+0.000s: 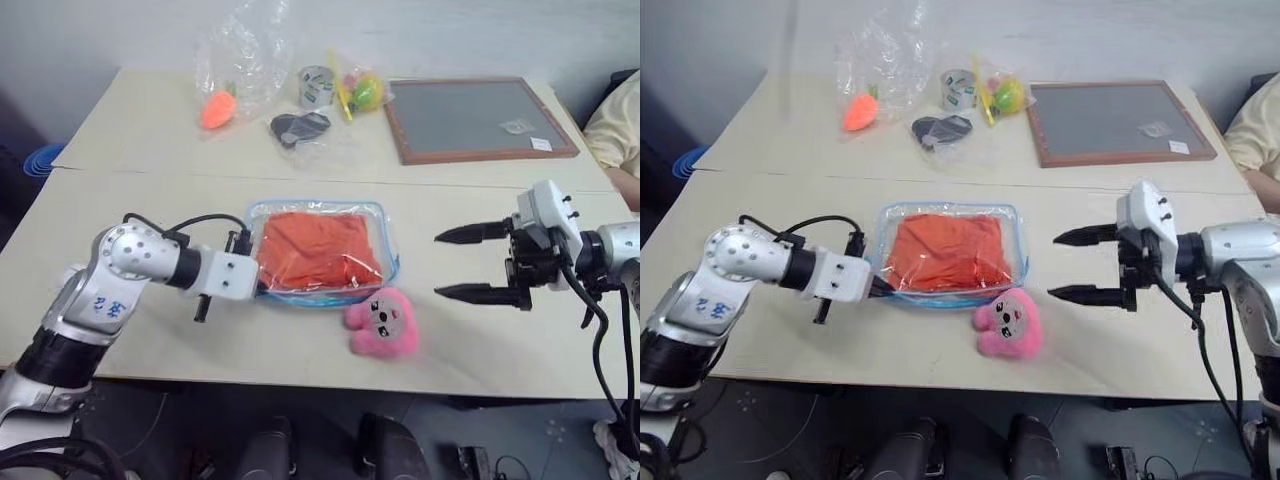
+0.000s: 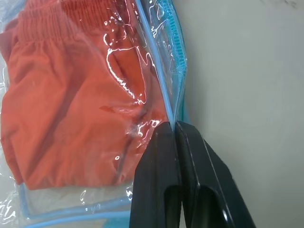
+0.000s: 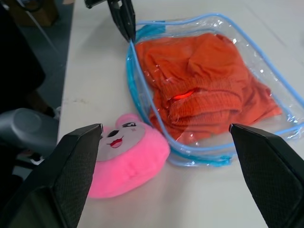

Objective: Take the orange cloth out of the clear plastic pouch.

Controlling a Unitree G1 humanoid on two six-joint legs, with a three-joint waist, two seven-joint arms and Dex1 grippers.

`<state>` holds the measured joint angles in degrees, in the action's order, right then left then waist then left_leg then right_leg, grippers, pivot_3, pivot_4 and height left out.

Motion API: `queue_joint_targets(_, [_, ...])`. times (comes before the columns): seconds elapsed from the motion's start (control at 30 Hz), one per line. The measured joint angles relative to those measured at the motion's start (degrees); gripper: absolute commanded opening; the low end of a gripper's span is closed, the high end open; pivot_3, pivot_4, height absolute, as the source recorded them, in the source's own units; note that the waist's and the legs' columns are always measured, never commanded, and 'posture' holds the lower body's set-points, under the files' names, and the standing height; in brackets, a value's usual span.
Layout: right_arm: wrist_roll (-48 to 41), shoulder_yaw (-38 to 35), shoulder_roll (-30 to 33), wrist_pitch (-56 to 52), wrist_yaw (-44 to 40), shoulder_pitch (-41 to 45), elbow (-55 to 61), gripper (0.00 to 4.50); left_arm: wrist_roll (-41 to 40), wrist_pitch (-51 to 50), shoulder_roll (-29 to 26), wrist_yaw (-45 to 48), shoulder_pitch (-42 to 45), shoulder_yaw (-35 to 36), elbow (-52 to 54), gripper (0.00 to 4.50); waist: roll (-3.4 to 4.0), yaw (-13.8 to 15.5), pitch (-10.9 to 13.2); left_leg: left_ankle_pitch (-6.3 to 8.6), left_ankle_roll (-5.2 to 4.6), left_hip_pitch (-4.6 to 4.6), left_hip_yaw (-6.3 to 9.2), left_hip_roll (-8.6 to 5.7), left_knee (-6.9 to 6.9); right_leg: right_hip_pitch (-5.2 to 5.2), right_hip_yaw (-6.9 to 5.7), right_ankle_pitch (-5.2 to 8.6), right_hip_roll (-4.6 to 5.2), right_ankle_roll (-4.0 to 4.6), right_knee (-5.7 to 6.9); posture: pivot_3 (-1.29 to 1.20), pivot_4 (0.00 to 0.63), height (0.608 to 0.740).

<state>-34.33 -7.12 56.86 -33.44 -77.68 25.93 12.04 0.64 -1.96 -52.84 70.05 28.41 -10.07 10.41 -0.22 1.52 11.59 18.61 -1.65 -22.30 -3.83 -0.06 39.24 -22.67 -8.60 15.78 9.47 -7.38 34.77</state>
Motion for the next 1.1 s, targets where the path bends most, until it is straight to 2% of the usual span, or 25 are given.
queue_joint_targets(0.2, [1.7,2.5,0.0,1.9,-1.5,1.7,-1.6,4.50,1.1,0.3,1.0,-3.7,-0.9,0.1,0.3,0.05,0.00,-0.2,0.0,0.00,0.00,0.00,0.00,0.00,0.00,0.01,-0.02,0.00,0.00,0.00,0.01,0.00,0.150,0.740])
queue_joint_targets(0.3, [2.0,3.1,0.0,2.4,-2.5,2.0,-2.0,4.50,2.0,1.3,1.8,-5.5,-0.7,0.1,-0.7,0.60,0.00,-0.1,0.0,0.00,0.00,0.00,0.00,-0.01,0.00,0.00,-0.03,0.00,0.00,0.00,0.01,0.00,0.150,0.740])
queue_joint_targets(0.53, [2.7,4.6,0.0,3.3,-3.3,1.6,-3.1,4.50,0.9,1.3,2.2,-6.4,-0.3,0.8,-1.8,2.73,0.00,-0.2,0.0,0.00,0.00,0.00,0.00,0.00,-0.01,0.00,-0.04,0.00,-0.01,0.00,0.00,0.00,0.150,0.740])
queue_joint_targets(0.63, [2.7,4.6,0.0,3.2,-3.7,0.0,-2.9,4.50,-2.9,-3.1,0.4,-5.3,-2.6,3.9,1.9,3.66,0.00,-0.2,0.0,0.00,0.00,0.00,0.01,0.02,-0.01,0.00,-0.03,0.00,0.00,0.00,0.00,0.00,0.150,0.740])
queue_joint_targets(0.73, [2.9,5.0,-0.1,3.3,-3.7,-2.5,-2.1,4.50,-9.7,-12.6,-3.1,-3.5,-6.2,9.9,8.0,4.45,0.00,-0.2,0.0,0.00,0.00,-0.01,0.03,0.04,-0.01,-0.01,-0.04,0.00,-0.01,0.00,0.01,0.00,0.150,0.740])
queue_joint_targets(0.8, [3.0,5.5,-1.2,3.4,-2.7,-4.7,-0.7,4.50,-18.0,-22.1,-6.9,-1.0,-9.0,16.1,12.6,4.45,-0.02,-0.4,0.0,0.00,0.02,0.03,0.06,0.10,-0.04,0.01,-0.02,0.00,-0.04,0.00,-0.01,0.00,0.150,0.740])
queue_joint_targets(0.9, [4.2,8.3,-4.6,3.6,-0.3,-7.0,-0.5,4.50,-29.4,-34.1,-6.1,-3.5,-7.4,23.9,17.6,4.45,-0.03,-0.2,0.0,0.00,0.03,0.11,0.10,0.06,-0.01,0.11,0.00,0.00,-0.02,0.00,0.01,0.00,0.150,0.740])
queue_joint_targets(1.0, [6.4,11.0,-9.7,5.0,3.9,-7.1,-0.8,3.88,-40.5,-45.7,-4.2,-10.3,-4.3,28.8,21.2,4.50,-0.07,-0.1,0.0,0.00,0.04,0.16,0.17,0.03,0.07,0.18,-0.01,0.00,0.01,0.00,0.09,0.00,0.150,0.740])
queue_joint_targets(1.03, [7.2,11.3,-11.6,5.5,5.6,-7.4,-1.2,3.61,-41.9,-47.0,-4.2,-11.6,-4.4,29.5,22.4,4.50,-0.08,-0.1,0.0,0.00,0.05,0.16,0.18,0.03,0.07,0.18,-0.01,0.00,0.00,0.00,0.08,0.00,0.150,0.740])
queue_joint_targets(1.1, [7.2,12.2,-14.0,5.0,7.1,-9.0,-1.3,2.91,-39.8,-45.7,-4.4,-14.2,-6.0,29.1,23.9,4.50,-0.06,-0.2,0.0,0.00,0.06,0.18,0.12,0.00,0.00,0.16,0.00,0.00,-0.01,0.00,0.05,0.00,0.150,0.740])
